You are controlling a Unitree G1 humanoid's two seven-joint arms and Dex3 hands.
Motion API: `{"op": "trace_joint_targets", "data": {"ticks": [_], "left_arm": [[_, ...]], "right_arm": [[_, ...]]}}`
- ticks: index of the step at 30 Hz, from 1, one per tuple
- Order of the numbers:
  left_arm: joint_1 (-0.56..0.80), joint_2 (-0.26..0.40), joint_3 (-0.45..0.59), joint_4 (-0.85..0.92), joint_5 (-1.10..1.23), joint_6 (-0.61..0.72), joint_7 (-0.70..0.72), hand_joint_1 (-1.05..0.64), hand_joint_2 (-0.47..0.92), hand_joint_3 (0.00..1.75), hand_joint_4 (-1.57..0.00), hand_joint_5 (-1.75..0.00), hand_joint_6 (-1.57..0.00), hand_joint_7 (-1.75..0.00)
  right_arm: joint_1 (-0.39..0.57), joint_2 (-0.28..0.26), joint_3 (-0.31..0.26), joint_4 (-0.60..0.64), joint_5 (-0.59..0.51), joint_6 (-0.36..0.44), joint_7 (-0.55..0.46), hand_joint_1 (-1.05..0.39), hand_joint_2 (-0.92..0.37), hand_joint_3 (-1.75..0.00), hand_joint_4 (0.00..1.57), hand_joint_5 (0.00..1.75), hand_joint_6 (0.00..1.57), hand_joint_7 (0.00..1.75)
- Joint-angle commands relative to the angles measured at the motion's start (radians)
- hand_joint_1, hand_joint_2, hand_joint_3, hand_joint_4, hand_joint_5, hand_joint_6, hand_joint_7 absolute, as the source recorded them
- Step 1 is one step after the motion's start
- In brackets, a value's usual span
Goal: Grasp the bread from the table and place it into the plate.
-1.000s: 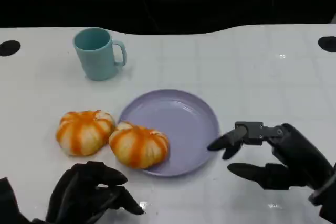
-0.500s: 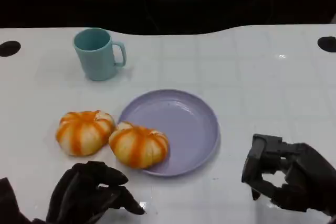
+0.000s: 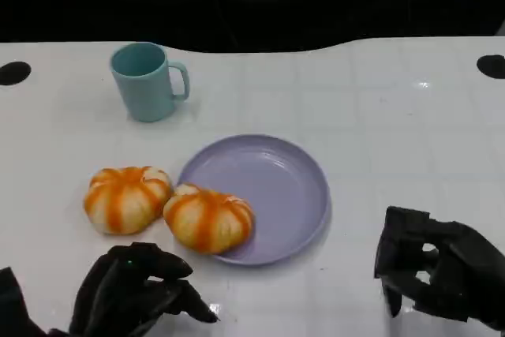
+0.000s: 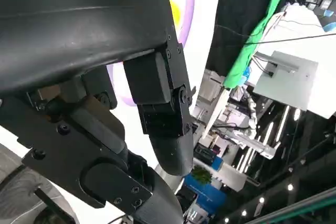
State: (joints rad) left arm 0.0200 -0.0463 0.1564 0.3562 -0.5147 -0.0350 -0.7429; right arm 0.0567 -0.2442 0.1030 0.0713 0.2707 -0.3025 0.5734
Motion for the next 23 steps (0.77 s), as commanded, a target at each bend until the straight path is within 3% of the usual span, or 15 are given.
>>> {"op": "trace_joint_targets", "data": {"ticks": [1, 23], "left_arm": [[-0.002, 0.020, 0.010, 0.009, 0.000, -0.005, -0.005, -0.96, 0.64, 0.00, -1.57, -0.44, -1.57, -0.16], [-0.017, 0.032, 0.021, 0.045, -0.006, -0.011, -0.024, -0.97, 0.63, 0.00, -1.57, -0.43, -1.57, -0.16]], "right_arm": [[-0.018, 0.006, -0.023, 0.026, 0.031, 0.020, 0.034, -0.49, -0.92, -0.31, 0.86, 1.75, 0.69, 1.75], [-0.039, 0.040, -0.041, 0.067, 0.043, 0.017, 0.082, -0.48, -0.92, -0.29, 0.89, 1.75, 0.71, 1.75]]}}
